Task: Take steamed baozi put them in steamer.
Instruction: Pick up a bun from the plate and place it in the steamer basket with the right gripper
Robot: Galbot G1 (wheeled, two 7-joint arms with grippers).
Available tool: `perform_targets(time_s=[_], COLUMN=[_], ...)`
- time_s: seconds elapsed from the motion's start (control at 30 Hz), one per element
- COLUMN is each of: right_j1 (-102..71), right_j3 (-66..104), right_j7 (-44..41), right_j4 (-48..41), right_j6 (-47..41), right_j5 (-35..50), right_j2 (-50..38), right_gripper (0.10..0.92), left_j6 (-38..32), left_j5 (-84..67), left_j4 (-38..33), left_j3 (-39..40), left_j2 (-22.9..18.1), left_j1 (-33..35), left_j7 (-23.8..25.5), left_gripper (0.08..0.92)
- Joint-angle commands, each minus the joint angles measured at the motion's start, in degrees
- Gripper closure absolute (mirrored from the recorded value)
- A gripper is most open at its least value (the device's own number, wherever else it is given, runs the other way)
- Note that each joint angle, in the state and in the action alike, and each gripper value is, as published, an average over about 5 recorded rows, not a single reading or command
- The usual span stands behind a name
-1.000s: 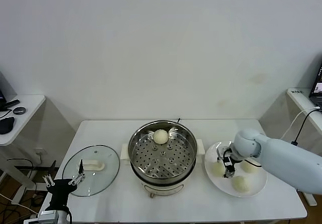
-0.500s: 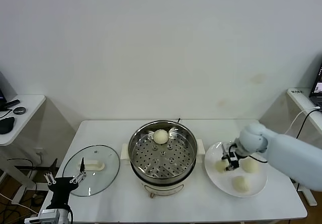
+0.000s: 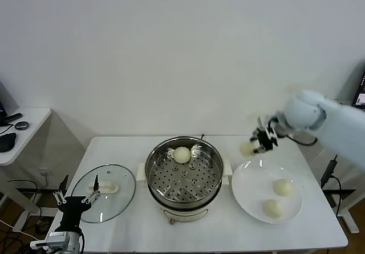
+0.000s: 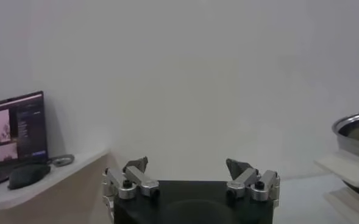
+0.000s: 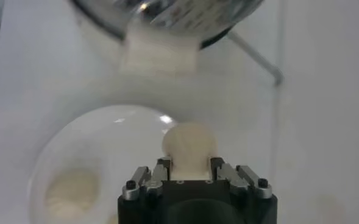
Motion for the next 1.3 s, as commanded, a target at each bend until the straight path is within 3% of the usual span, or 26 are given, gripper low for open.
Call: perform_targets(time_s=[0.03, 0.17, 0.43, 1.3], right_j1=[17.50, 13.85, 3.69, -7.90], right_j3=[-10.72, -11.82, -10.70, -9.34], right_j7=[4.14, 9.56, 17.03, 18.61], right_j4=[4.77, 5.88, 1.69, -9.34], right_j6=[-8.22, -12.85, -14.17, -13.97], right_j5=[16.49, 21.15, 20.01, 11.99], right_j2=[9.08, 16.20, 26.81, 36.39], right_gripper=[0.615, 0.610, 0.609, 0.600], left_j6=[0.07, 0.17, 0.11, -0.65], left_j5=[-0.06, -0.09, 0.38, 0.49], left_j4=[-0.02, -0.13, -0.53, -1.34], left_j3=[-0.16, -0.54, -1.56, -2.65], left_j2=[0.33, 0.38, -0.39, -1.95], left_j1=[-0.18, -0.18, 0.22, 1.07], left_j7=[0.04, 0.11, 0.07, -0.02], left_gripper=[0.177, 0.177, 0.177, 0.177])
